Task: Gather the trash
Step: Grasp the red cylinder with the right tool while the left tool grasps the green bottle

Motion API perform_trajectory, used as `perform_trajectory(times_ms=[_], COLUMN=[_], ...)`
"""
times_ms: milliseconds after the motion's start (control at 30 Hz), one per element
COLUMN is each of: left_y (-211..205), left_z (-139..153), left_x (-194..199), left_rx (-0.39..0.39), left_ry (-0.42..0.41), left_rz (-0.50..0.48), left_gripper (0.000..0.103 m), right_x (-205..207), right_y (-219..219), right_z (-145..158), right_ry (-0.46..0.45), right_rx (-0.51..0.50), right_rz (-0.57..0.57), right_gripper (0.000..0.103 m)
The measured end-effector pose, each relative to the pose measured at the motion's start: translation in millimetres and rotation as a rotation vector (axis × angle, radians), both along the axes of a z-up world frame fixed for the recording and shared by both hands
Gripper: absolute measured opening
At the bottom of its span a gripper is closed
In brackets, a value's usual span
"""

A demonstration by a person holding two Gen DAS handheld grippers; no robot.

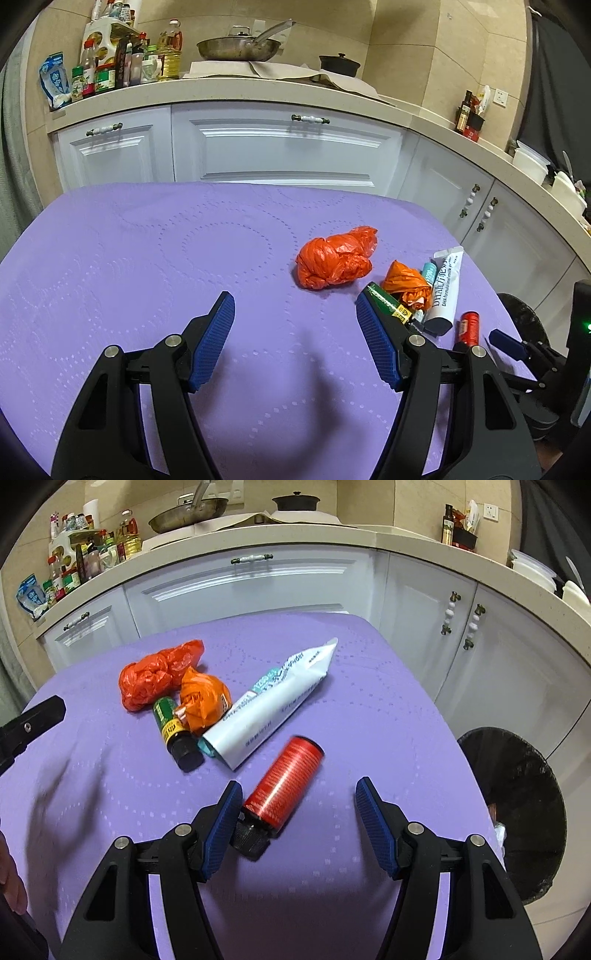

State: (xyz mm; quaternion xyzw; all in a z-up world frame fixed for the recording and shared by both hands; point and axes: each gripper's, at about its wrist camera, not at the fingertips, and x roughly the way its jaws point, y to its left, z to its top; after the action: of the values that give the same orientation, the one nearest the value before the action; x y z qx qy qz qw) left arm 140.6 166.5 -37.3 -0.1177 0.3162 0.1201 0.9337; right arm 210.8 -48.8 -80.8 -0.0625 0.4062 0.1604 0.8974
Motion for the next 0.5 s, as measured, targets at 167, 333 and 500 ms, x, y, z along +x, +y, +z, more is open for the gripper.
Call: perform_trajectory(times_ms=[167,333,500], left_y=[-0.7,-2.7,-11.2], left_z=[-0.6,-2.9,-8.7], left_x=[-0.8,-0.5,3.2], left_rx=[0.0,-0.009,-0.008], left_ry=[-0.002,0.006,0.023], left_rz=[-0.005,-0.004,-0.02], left_gripper=[0.067,0.067,0.067], right_x=[-0.7,-1.2,-1.7], right_y=[-2.0,1.2,-0.3], right_z=[2.0,0.9,1.1], right_ry=[-0.005,0.007,0.001], right_rx=[0.011,0.017,0.028], right_rz=[-0.007,0.02,0.025], right_gripper=[0.056,0.025,0.025])
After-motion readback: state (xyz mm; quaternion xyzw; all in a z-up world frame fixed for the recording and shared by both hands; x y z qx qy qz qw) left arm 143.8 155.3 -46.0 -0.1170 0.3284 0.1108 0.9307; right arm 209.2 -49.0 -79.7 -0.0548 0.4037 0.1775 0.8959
